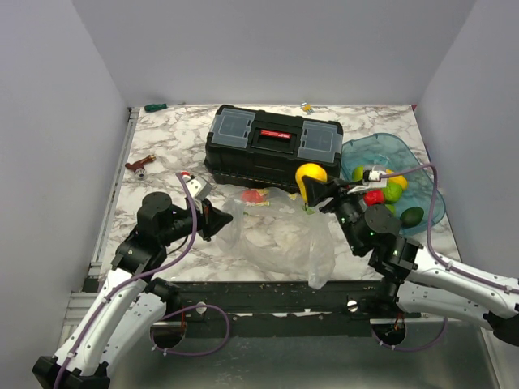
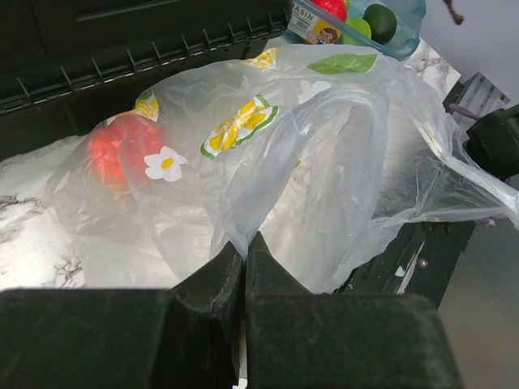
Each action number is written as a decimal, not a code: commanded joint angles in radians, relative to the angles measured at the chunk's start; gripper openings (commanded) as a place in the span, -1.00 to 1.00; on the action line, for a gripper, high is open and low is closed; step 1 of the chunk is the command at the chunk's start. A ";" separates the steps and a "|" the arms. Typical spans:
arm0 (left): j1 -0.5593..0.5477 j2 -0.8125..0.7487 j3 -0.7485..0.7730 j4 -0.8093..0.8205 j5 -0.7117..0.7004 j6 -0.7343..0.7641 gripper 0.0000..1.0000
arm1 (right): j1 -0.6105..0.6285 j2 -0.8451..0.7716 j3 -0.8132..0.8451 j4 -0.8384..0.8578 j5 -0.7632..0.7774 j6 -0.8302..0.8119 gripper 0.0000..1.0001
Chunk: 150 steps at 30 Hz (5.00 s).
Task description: Take the fake fruits out of the plastic bag
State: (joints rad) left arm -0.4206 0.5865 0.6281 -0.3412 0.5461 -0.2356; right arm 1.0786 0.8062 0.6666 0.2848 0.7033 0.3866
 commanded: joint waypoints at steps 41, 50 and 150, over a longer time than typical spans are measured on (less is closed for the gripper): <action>0.006 -0.001 0.020 -0.009 0.018 0.001 -1.00 | -1.142 0.402 -0.123 -0.320 0.047 0.378 -0.29; 0.006 -0.002 0.019 -0.007 0.023 0.001 -1.00 | -1.142 0.395 -0.143 -0.258 0.001 0.319 0.47; 0.006 0.024 -0.002 0.053 0.147 -0.028 -1.00 | 0.046 0.925 0.097 0.429 -0.049 0.182 0.45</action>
State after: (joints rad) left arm -0.4179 0.6071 0.6281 -0.3252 0.6350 -0.2493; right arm 1.1202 1.6962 0.7414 0.4992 0.6022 0.6090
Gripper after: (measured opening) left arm 0.003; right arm 0.709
